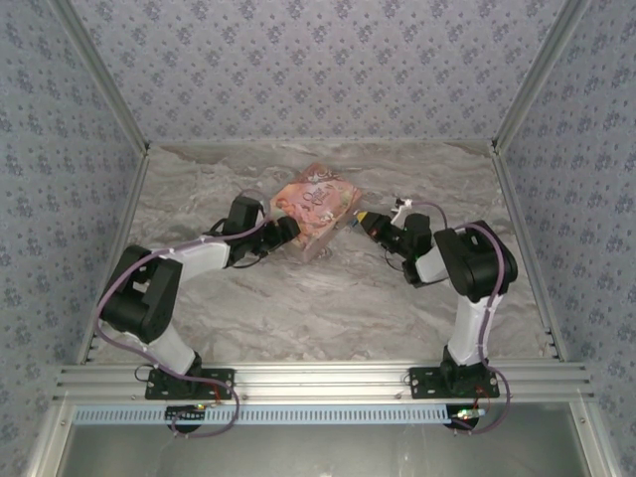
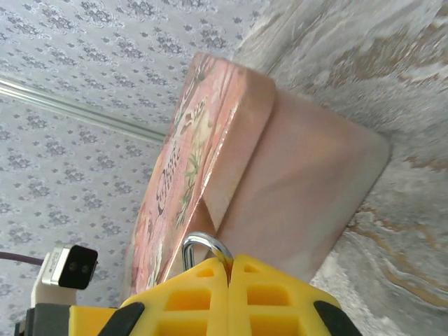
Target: Unlock the padlock with the key
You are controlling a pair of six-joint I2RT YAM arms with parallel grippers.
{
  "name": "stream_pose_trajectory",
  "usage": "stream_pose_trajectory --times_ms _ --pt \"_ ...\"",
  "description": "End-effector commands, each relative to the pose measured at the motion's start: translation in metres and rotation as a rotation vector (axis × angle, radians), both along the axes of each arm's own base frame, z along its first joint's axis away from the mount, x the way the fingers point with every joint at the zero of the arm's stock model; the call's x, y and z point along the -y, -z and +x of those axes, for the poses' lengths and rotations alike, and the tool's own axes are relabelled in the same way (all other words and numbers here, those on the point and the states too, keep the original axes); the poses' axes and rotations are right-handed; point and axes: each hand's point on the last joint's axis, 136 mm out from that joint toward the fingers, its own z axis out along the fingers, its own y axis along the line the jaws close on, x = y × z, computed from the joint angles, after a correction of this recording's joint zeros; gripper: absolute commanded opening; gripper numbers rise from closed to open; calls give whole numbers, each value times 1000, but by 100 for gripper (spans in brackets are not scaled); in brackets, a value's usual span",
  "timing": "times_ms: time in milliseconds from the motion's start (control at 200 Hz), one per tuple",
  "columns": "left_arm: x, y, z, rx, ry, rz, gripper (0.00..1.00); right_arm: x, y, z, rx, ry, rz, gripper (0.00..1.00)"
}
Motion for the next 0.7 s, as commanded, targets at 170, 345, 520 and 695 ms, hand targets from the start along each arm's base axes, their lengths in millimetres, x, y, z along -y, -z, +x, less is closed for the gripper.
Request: stream_pose_trajectory --times_ms 170,345,520,695 --pt "-15 -36 6 42 15 24 95 15 -12 -36 20 -40 -219 0" --pt "-34 -81 9 186 -16 64 100 3 -23 -83 -33 -233 -491 0" --pt "-60 -108 -3 293 -74 113 99 5 -12 -142 -202 -417 -748 0" --pt "-78 -112 -15 299 -113 143 99 0 5 -173 -344 -509 -810 0"
